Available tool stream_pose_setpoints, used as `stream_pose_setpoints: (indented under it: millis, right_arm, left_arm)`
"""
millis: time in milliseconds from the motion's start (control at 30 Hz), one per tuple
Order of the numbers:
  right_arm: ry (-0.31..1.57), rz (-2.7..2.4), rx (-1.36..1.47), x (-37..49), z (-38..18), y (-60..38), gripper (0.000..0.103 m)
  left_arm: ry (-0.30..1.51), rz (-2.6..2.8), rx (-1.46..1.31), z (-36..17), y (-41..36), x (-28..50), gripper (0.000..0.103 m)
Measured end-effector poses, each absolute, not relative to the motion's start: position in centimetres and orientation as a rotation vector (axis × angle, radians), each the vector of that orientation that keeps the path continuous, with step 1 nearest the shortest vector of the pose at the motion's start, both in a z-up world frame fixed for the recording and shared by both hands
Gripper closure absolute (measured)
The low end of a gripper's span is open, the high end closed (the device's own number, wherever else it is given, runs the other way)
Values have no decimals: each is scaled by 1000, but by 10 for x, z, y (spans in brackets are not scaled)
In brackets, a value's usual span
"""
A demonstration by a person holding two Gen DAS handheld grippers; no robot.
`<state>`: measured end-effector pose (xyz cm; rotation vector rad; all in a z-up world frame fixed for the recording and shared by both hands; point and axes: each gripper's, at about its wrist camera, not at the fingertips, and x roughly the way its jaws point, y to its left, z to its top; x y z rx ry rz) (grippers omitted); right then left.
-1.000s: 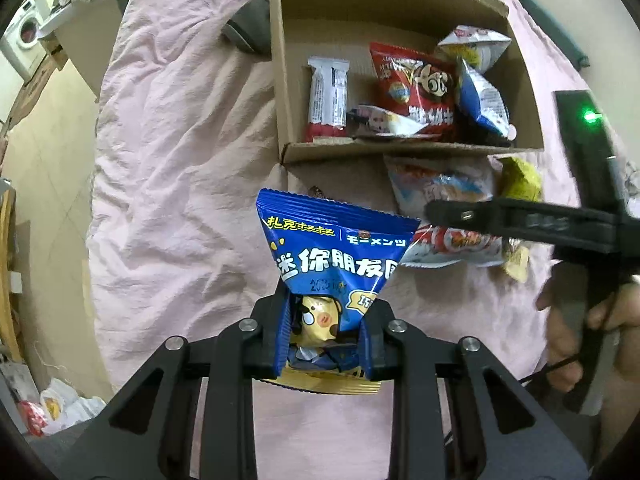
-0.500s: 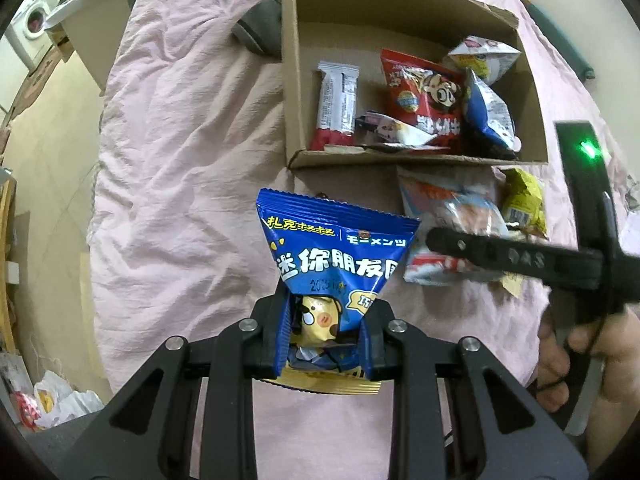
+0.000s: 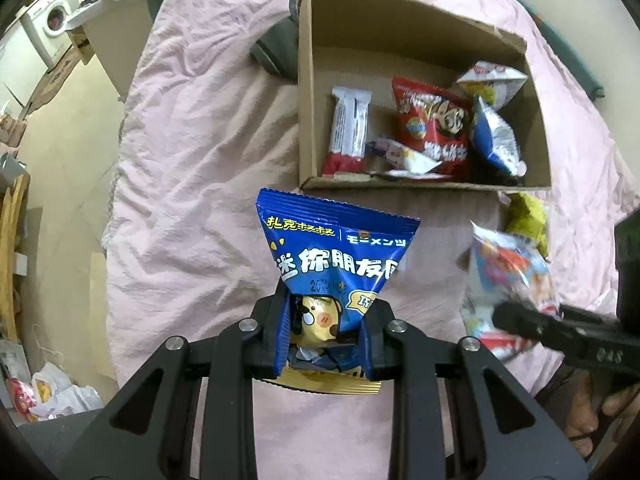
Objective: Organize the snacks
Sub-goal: 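Carry both bags over the box and open both grippers to drop them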
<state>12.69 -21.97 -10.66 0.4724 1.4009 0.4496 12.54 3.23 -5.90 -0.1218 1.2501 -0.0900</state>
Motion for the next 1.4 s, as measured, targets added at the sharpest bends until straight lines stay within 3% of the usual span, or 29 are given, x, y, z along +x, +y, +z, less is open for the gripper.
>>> stream_pose_setpoints:
  millis: [300,767,1400]
  right_arm:
    - [1272,512,488,108,-56,-244,47]
    - [1076,480,474,159,-8,-262,47]
    - [1036,508,461,264,-39,-212,46]
  left_arm:
    - [1136,-47,-113,-20,29,124,80]
    - [1040,-76,-76,22,4,172,80]
    - [1069,-78,-107,-30,-2,237,79]
